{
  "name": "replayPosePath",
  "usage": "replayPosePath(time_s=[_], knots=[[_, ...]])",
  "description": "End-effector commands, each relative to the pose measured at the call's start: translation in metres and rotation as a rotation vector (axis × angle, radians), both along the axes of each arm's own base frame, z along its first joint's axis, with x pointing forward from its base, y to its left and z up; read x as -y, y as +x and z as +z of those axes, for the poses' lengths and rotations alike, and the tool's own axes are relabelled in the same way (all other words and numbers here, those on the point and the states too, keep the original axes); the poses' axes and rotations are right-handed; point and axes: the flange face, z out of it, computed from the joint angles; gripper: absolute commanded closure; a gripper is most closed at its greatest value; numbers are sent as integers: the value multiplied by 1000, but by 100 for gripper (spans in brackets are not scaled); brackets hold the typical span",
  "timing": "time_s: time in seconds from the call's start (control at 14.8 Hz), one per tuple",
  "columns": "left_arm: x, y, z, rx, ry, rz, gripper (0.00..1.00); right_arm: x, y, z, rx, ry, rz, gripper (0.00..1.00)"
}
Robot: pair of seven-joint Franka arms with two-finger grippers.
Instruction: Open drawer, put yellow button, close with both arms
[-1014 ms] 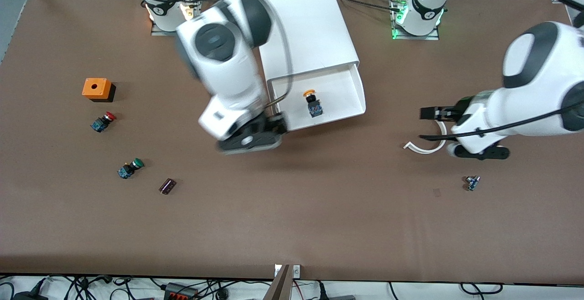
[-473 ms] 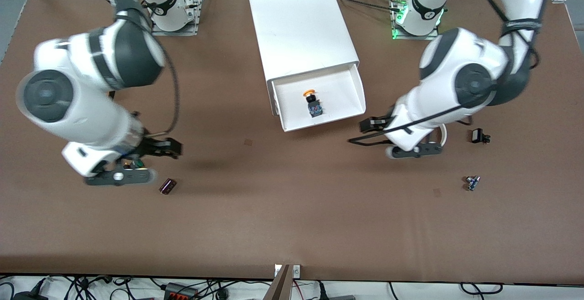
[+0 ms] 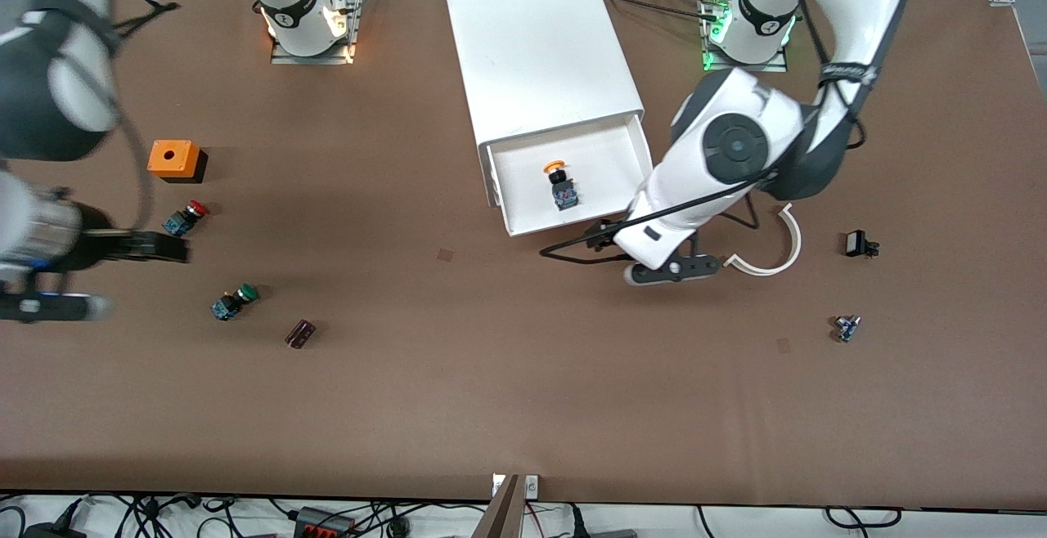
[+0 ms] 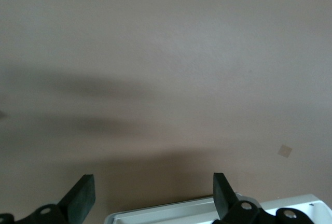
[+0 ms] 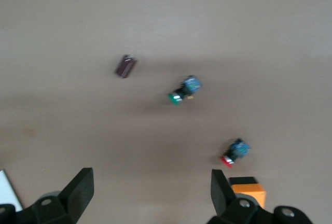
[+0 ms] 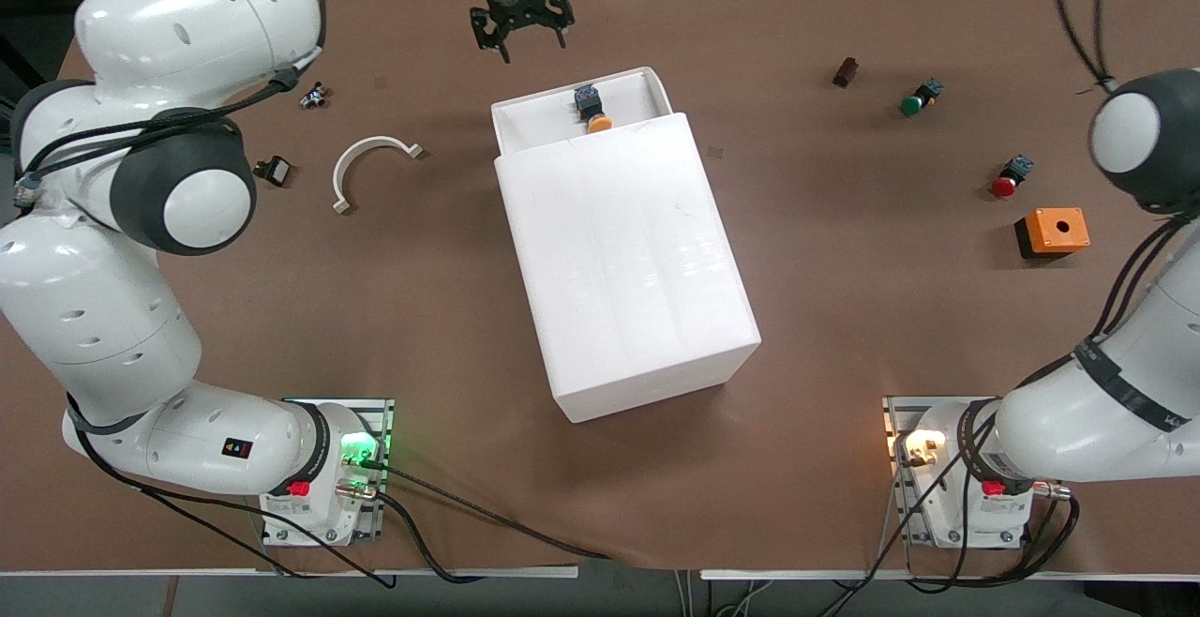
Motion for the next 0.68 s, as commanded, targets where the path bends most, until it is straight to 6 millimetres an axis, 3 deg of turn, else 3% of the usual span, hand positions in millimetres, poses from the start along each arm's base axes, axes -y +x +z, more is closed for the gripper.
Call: replayPosePath(time_s=[0.0, 0.41, 0.54, 0.61], knots=[[12, -5, -11, 34, 54, -10, 0, 10, -49, 31, 54, 15, 23, 0], [30, -31, -39, 7, 80, -21, 0, 10, -51, 32, 57, -20, 35, 0], [39, -47, -35, -2, 91, -3, 0, 10, -49, 35, 77, -16, 34, 0], [42, -54, -31, -6, 92, 9, 0, 0, -47, 33, 88, -22, 52, 0]])
